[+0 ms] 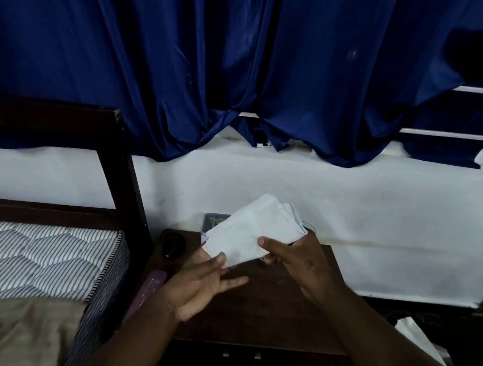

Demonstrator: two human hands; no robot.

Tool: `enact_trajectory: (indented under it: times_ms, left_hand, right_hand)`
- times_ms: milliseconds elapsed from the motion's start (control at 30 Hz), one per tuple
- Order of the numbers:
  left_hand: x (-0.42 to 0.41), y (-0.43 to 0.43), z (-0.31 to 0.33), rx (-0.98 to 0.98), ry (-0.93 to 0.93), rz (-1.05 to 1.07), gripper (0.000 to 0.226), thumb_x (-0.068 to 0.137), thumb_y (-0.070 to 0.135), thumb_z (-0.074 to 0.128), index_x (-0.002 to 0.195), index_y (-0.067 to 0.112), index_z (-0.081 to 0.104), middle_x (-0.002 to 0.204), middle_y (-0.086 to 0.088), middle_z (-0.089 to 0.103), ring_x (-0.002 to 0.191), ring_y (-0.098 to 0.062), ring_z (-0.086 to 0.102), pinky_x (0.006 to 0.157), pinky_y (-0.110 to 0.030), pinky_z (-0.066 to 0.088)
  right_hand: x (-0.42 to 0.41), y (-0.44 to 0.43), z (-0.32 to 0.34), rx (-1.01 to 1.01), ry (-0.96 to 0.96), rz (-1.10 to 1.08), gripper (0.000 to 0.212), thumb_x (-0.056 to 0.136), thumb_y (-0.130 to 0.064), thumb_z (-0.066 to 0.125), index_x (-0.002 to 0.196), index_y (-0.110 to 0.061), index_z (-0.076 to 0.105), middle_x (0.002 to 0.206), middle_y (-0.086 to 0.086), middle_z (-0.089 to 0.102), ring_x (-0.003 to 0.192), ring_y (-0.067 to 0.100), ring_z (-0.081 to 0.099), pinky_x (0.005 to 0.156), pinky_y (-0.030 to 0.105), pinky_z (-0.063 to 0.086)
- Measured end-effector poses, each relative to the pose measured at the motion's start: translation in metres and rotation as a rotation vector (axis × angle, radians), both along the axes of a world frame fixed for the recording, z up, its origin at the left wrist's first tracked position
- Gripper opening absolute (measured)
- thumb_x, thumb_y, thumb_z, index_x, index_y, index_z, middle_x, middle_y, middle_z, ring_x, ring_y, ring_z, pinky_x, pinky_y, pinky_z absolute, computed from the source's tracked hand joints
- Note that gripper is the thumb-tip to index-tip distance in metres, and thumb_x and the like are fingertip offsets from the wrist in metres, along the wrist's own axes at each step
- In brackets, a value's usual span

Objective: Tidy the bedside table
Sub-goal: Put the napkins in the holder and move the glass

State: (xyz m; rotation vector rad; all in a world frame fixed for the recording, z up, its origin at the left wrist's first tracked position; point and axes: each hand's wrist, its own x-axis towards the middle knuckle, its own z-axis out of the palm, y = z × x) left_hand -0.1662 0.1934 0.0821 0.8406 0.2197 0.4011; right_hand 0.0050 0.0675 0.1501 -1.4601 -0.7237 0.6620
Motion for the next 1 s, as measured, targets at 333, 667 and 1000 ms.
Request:
enact_trajectory:
  times_ms: [333, 667, 1000]
  left_hand:
    - [0.072, 0.049, -0.013, 0.049, 0.311, 0.324, 0.028, 0.091, 0.003, 0.072, 0.112, 0.021, 0.068, 0.117, -0.007, 0.076, 0.105, -0.028, 0.072, 0.092, -0.047, 0.056]
    - [0.121, 0.098, -0.033, 0.486, 0.473, 0.541, 0.055, 0.093, -0.016, 0.041, 0.135, 0.014, 0.059, 0.136, -0.006, 0.064, 0.124, -0.018, 0.062, 0.093, -0.027, 0.053]
    - [0.130, 0.095, -0.059, 0.718, 0.539, 0.326, 0.068, 0.087, -0.022, 0.037, 0.140, 0.015, 0.056, 0.129, 0.007, 0.064, 0.123, -0.009, 0.059, 0.108, -0.026, 0.048]
  right_hand:
    - [0.033, 0.052, -0.022, -0.148, -0.012, -0.159, 0.023, 0.080, -0.011, 0.084, 0.093, 0.003, 0.073, 0.069, 0.021, 0.075, 0.056, 0.026, 0.070, 0.058, 0.034, 0.061]
    - [0.053, 0.135, -0.052, -0.196, -0.468, -0.470, 0.020, 0.082, -0.031, 0.068, 0.078, -0.011, 0.069, 0.071, 0.008, 0.076, 0.069, 0.026, 0.073, 0.066, 0.033, 0.056]
    - [0.047, 0.153, -0.098, -0.287, -0.579, -0.431, 0.034, 0.079, -0.039, 0.056, 0.085, -0.010, 0.071, 0.083, 0.011, 0.074, 0.080, 0.032, 0.069, 0.070, 0.036, 0.055]
